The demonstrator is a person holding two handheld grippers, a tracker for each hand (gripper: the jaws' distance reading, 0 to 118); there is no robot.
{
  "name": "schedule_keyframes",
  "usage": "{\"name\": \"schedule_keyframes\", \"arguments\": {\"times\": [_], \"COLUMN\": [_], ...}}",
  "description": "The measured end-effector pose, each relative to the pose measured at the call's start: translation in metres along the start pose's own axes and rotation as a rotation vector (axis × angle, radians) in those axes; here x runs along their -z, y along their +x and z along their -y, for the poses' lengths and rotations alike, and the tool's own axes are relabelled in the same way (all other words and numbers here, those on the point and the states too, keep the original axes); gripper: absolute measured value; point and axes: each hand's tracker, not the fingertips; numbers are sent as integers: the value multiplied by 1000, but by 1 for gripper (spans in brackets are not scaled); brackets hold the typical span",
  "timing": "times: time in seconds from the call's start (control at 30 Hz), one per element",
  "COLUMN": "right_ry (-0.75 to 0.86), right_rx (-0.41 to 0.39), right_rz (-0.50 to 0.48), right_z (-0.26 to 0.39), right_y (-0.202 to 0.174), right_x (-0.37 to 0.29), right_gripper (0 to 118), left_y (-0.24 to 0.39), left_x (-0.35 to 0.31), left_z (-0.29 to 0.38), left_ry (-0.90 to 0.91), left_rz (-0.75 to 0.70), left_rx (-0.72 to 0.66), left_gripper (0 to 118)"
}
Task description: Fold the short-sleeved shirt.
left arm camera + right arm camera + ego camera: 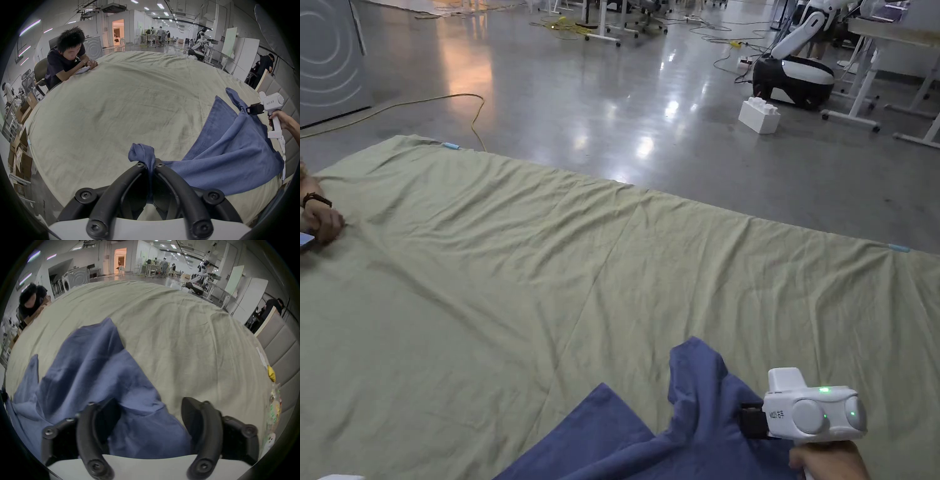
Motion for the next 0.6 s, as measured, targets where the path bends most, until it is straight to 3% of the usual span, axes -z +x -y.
{"name": "schedule_keyframes", "arguments": {"times": [0.07,0.1,0.17,0.27,0.4,0.6], "right_ry": [7,19,35,76,214,388], "right_rx": [-20,-41,-98,-123,-56,-18], "right_rz": [9,14,46,85,120,205], "right_z": [0,0,0,1,-4,-19], "right_y": [-6,-10,-16,-23,-17,8], "right_x": [-4,-5,-7,-23,-73,-173], "right_gripper": [37,7,5,5,4,4], "left_y": [1,2,3,3,6,17], "left_x": [0,0,-1,-5,-20,-43], "left_z": [-1,-1,-2,-6,-14,-33], "left_ry": [4,9,22,47,91,183], "left_rz": [-2,-3,-2,5,24,59], "left_rx": [1,3,7,6,6,24], "left_gripper": [6,6,6,6,6,6]}}
